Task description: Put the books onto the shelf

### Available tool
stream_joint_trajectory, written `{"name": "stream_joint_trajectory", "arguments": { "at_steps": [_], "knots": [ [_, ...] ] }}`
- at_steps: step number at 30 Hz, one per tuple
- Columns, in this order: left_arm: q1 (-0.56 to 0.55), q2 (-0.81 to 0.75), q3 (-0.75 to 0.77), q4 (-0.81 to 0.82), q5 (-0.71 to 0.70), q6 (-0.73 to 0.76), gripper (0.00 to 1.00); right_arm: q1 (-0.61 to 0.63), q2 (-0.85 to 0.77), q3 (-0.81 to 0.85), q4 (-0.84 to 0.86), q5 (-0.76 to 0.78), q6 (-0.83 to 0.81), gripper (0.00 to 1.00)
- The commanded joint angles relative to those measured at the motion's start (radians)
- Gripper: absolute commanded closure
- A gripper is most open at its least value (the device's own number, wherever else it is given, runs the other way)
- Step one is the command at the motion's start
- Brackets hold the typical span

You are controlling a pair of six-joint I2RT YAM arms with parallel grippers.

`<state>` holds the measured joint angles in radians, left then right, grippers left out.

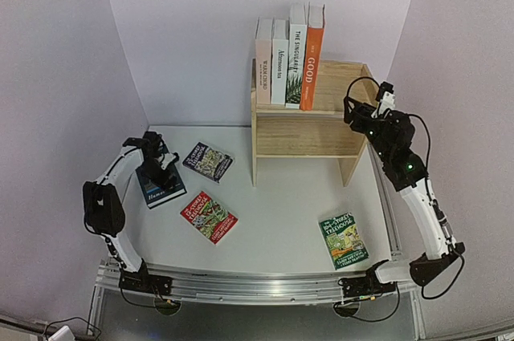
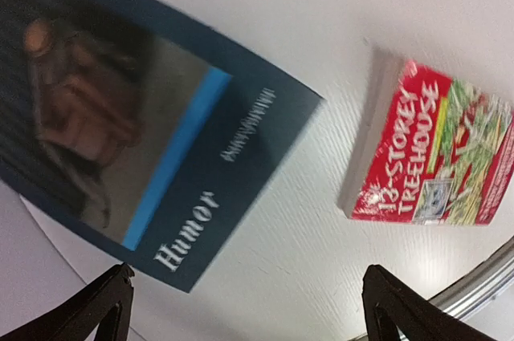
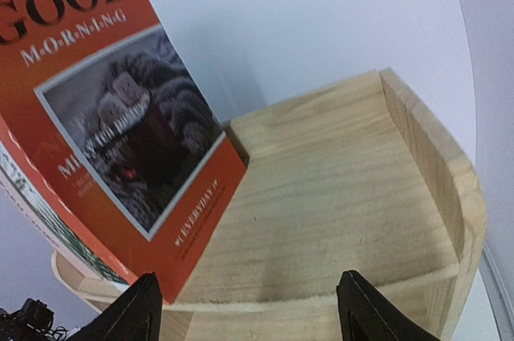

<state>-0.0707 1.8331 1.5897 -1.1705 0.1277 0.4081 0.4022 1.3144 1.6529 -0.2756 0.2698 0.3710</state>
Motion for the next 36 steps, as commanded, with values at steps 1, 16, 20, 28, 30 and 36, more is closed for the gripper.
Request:
{"name": "stream_joint_trajectory", "arguments": {
  "at_steps": [1, 16, 20, 28, 30, 36],
  "knots": [
    [-0.162, -0.148, -0.216, 0.148, -0.285, 0.232, 0.0, 0.024, -0.006, -0.084, -0.056, -0.051, 0.069, 0.26],
    [-0.296, -0.087, -0.532, 0.705, -0.672, 0.453, 0.02, 0.078, -0.032, -0.214, -0.073, -0.088, 0.143, 0.27],
    [-0.295, -0.052, -0.603, 0.853, -0.712, 0.544, 0.11, 0.091, -0.028, -0.225, -0.072, -0.102, 0.151, 0.28],
    [-0.294, -0.031, -0.632, 0.898, -0.698, 0.584, 0.51, 0.113, -0.017, -0.224, -0.072, -0.128, 0.154, 0.29],
    [-0.295, -0.033, -0.635, 0.888, -0.689, 0.582, 0.73, 0.121, -0.012, -0.222, -0.074, -0.143, 0.155, 0.29],
    [-0.294, -0.079, -0.633, 0.86, -0.658, 0.578, 1.0, 0.132, -0.015, -0.225, -0.096, -0.178, 0.149, 0.29]
  ]
}}
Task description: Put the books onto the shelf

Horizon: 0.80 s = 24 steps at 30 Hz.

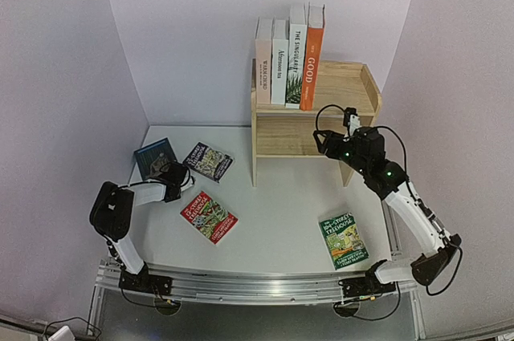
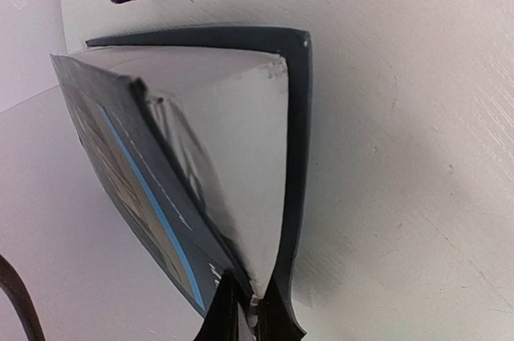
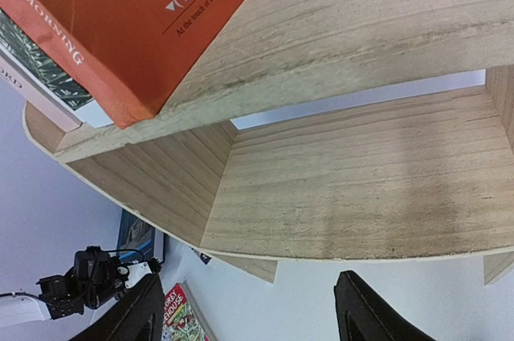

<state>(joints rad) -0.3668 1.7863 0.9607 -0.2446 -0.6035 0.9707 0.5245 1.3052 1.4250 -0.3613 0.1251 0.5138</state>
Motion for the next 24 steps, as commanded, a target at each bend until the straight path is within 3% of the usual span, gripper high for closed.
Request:
{"name": "stream_joint_trajectory", "arguments": {
  "at_steps": [1, 7, 12, 18, 24],
  "knots": [
    [0.002, -0.052, 0.001, -0.086, 0.083, 0.009, 1.0, 0.012, -0.008, 0.003, -0.017, -0.036, 0.008, 0.29],
    [0.003, -0.239, 0.03, -0.247, 0.159, -0.031, 1.0, 0.071, 0.01, -0.031, -0.052, -0.07, 0.051, 0.3],
    [-0.01, -0.429, 0.05, -0.519, 0.38, -0.084, 1.0, 0.197, 0.086, -0.029, -0.077, -0.068, 0.056, 0.3],
    [-0.091, -0.637, -0.024, -0.712, 0.54, -0.095, 1.0, 0.36, 0.276, 0.039, -0.081, -0.083, 0.119, 0.3],
    [-0.158, -0.752, -0.053, -0.881, 0.744, -0.071, 1.0, 0.473, 0.562, 0.25, -0.064, -0.153, 0.231, 0.3]
  ]
}}
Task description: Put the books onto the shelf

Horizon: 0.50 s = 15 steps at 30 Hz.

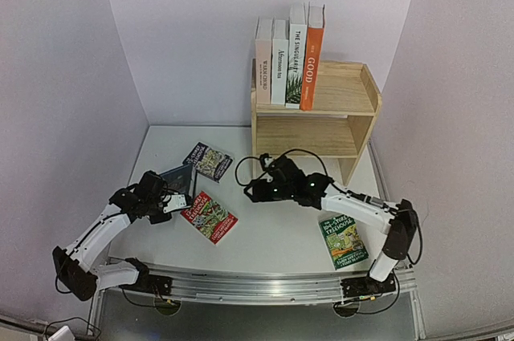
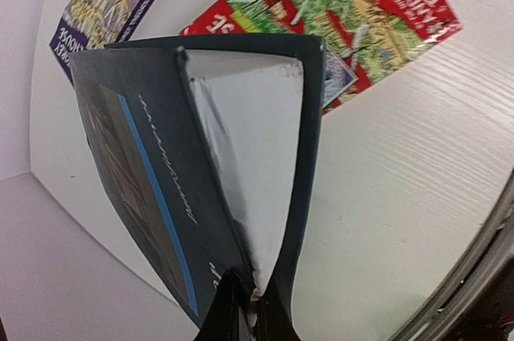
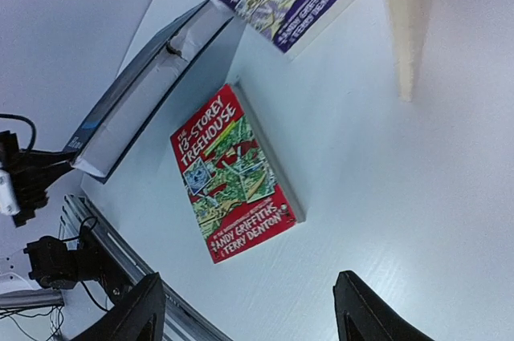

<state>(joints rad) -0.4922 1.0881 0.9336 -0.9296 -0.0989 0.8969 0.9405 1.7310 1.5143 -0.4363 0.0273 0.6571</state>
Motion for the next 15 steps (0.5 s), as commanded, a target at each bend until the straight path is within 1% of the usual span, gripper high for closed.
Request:
{"name": "stream_joint_trajectory", "arguments": {
  "at_steps": [1, 5, 8, 10, 13, 15],
  "knots": [
    [-0.038, -0.064, -0.03, -0.219, 0.265, 0.022, 1.0, 0.067, 0.183, 0.208, 0.013, -0.065, 0.106, 0.3],
    [-0.045, -0.09, -0.062, -0.266, 0.318, 0.109, 1.0, 0.092, 0.384, 0.397, 0.025, -0.123, 0.223, 0.31],
    [-0.047, -0.093, -0.106, -0.253, 0.325, 0.172, 1.0, 0.116, 0.543, 0.546, 0.035, -0.186, 0.269, 0.32],
    [-0.048, -0.087, -0.131, -0.234, 0.324, 0.206, 1.0, 0.12, 0.617, 0.631, 0.036, -0.21, 0.303, 0.32],
    [-0.049, -0.071, -0.146, -0.207, 0.329, 0.235, 1.0, 0.119, 0.673, 0.662, 0.049, -0.185, 0.375, 0.31],
    [-0.049, -0.065, -0.149, -0.194, 0.333, 0.244, 1.0, 0.115, 0.717, 0.698, 0.054, -0.211, 0.405, 0.31]
  ]
}}
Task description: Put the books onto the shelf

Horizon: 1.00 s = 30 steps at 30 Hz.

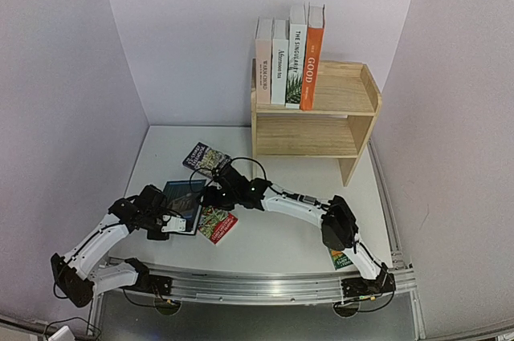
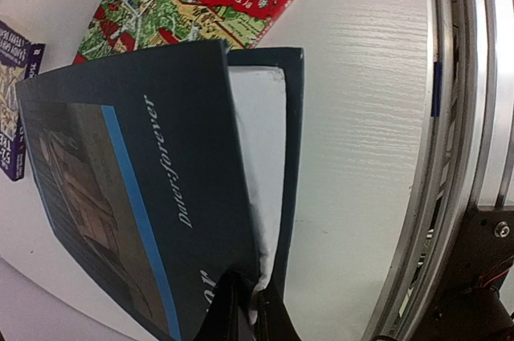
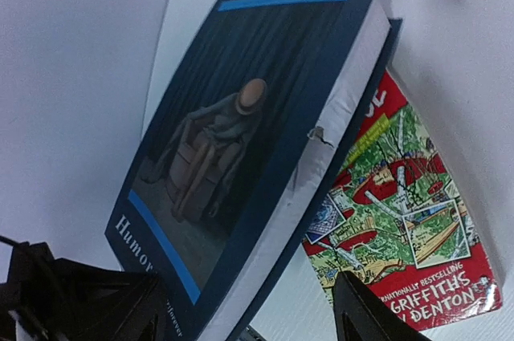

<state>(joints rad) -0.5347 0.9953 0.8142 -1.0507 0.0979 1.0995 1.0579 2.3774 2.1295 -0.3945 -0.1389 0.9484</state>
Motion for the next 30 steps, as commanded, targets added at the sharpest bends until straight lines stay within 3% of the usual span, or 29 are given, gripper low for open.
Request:
{"name": "stream_joint_trajectory", "arguments": {
  "at_steps": [1, 5, 14, 21, 24, 26, 28, 30],
  "knots": [
    [-0.007, 0.029, -0.032, -0.069, 0.139, 0.046, 1.0, -0.005, 0.093, 0.108, 0.013, -0.062, 0.12, 0.31],
    [-0.008, 0.021, -0.057, -0.05, 0.145, 0.079, 1.0, -0.024, 0.178, 0.203, 0.018, -0.112, 0.13, 0.36],
    [-0.008, 0.055, -0.06, 0.013, 0.117, 0.089, 1.0, -0.06, 0.247, 0.185, 0.159, -0.239, 0.237, 0.64],
    [-0.008, 0.069, -0.058, 0.03, 0.117, 0.085, 1.0, -0.078, 0.315, 0.201, 0.244, -0.323, 0.311, 0.63],
    [-0.008, 0.067, -0.064, 0.032, 0.13, 0.083, 1.0, -0.079, 0.326, 0.206, 0.261, -0.322, 0.313, 0.75],
    [-0.008, 0.074, -0.057, 0.038, 0.135, 0.068, 1.0, -0.082, 0.329, 0.201, 0.281, -0.333, 0.318, 0.91],
    [-0.008, 0.087, -0.042, 0.035, 0.137, 0.048, 0.91, -0.085, 0.314, 0.169, 0.297, -0.339, 0.308, 1.0],
    [-0.008, 0.103, -0.016, 0.016, 0.142, 0.02, 0.62, -0.089, 0.28, 0.115, 0.304, -0.335, 0.266, 1.0]
  ]
}}
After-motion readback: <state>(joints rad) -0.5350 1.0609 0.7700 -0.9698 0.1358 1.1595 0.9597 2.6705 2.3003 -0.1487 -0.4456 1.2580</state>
